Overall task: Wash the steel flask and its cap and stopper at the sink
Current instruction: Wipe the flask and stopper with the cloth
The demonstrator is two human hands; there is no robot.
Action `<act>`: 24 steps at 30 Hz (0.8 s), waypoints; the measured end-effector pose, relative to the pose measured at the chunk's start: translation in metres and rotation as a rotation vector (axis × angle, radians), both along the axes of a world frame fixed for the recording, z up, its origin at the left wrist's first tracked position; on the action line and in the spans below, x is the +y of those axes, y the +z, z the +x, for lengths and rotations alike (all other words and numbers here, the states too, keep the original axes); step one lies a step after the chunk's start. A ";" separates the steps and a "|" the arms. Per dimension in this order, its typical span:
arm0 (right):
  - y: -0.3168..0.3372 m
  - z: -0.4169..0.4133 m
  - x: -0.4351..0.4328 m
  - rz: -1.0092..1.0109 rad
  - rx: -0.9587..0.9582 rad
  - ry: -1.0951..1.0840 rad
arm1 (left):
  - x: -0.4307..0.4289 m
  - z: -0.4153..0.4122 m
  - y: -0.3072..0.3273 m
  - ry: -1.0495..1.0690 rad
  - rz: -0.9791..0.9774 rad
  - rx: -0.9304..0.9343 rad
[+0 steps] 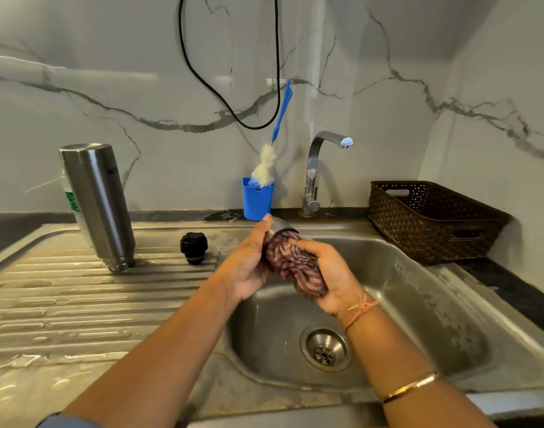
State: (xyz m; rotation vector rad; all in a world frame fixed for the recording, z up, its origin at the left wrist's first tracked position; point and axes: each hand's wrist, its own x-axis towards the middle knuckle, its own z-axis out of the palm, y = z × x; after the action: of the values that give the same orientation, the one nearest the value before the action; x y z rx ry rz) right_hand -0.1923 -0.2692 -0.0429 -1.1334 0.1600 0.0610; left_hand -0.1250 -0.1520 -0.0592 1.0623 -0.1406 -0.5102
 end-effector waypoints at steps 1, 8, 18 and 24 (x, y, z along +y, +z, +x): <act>0.001 0.000 -0.001 -0.104 -0.009 -0.061 | 0.002 0.002 -0.003 0.046 -0.064 0.089; -0.004 -0.002 -0.003 -1.188 -0.430 -0.369 | 0.011 0.012 -0.008 0.288 -0.151 0.286; -0.026 0.010 0.012 -1.596 -0.457 -0.545 | -0.021 -0.013 0.005 0.321 0.304 -0.216; -0.010 0.009 -0.011 -0.444 -0.068 -0.059 | -0.011 -0.019 0.008 0.244 0.460 -0.576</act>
State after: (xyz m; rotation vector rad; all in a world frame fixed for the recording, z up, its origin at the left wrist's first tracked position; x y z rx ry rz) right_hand -0.1830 -0.2801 -0.0530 -1.5706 0.1496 -0.0695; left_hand -0.1436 -0.1632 -0.0513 1.6362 -0.4081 0.0037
